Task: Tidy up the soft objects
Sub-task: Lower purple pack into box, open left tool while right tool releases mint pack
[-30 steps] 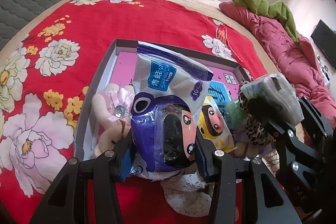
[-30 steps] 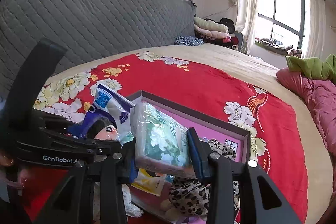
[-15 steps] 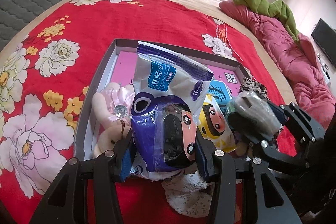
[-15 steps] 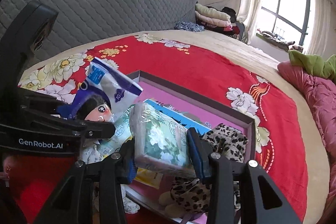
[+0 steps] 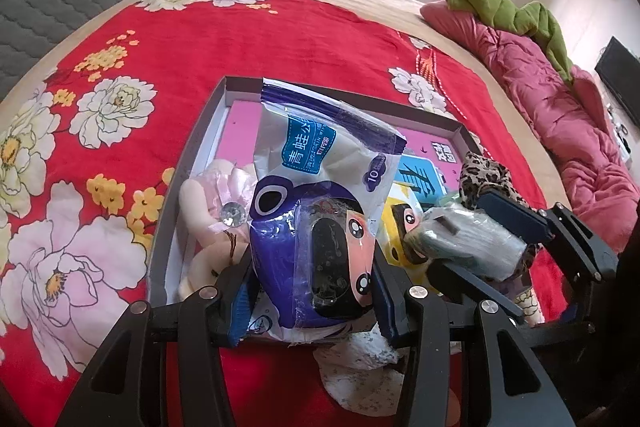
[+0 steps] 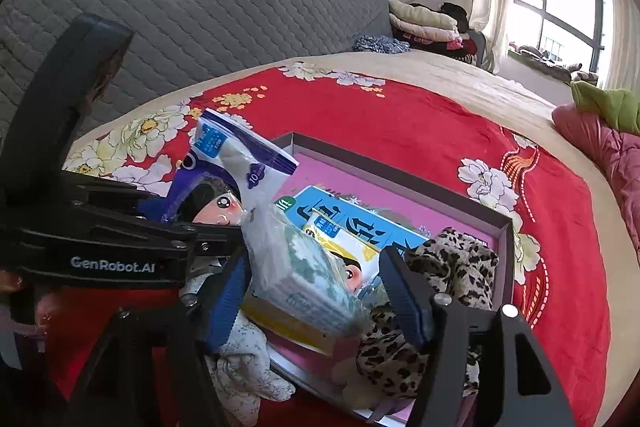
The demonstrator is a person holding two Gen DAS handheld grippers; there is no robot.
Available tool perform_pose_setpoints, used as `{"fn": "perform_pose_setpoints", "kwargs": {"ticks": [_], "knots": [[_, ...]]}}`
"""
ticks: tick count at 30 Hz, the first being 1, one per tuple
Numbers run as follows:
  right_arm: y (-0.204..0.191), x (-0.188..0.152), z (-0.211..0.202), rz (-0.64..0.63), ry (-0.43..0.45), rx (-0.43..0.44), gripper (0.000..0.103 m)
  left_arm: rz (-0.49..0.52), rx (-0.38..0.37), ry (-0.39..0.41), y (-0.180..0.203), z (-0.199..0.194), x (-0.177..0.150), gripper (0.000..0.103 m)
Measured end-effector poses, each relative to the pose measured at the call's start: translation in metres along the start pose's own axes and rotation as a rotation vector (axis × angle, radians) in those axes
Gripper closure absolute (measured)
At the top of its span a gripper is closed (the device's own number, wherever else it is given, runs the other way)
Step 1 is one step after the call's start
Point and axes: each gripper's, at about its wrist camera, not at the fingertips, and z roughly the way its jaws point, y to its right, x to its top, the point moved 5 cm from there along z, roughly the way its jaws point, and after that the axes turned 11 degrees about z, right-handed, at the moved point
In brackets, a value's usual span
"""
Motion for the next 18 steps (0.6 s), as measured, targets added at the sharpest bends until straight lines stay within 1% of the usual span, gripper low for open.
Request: {"fn": "perform_pose_setpoints", "kwargs": {"ticks": [6, 9, 10, 12, 15, 18], "knots": [[0.0008, 0.005, -0.0075, -0.002, 0.017, 0.012, 0.037, -0.013, 0.008, -0.003, -0.0048, 0.001, 0.0015, 0.051], [0.0005, 0.0062, -0.0088, 0.006, 0.011, 0.037, 0.037, -0.017, 0.014, -0.004, -0.0065, 0.001, 0.0016, 0.051], [0.0007, 0.0062, -0.0085, 0.003, 0.01, 0.033, 0.037, -0.018, 0.016, -0.004, -0.0066, 0.0007, 0.0017, 0.051], [0.0016, 0.0041, -0.0042, -0.009, -0.003, -0.001, 0.037, -0.021, 0.015, -0.005, -0.0071, 0.0008, 0.0018, 0.051], [0.0053, 0.0006, 0.0001, -0.002, -0.02, -0.021, 0.037, -0.015, 0.015, -0.008, -0.0049, 0.0018, 0.002, 0.051], [0.0093, 0.0023, -0.0019, 0.007, -0.005, -0.032, 0.037, -0.01, 0.012, -0.015, -0.0029, 0.0039, 0.0021, 0.051]]}}
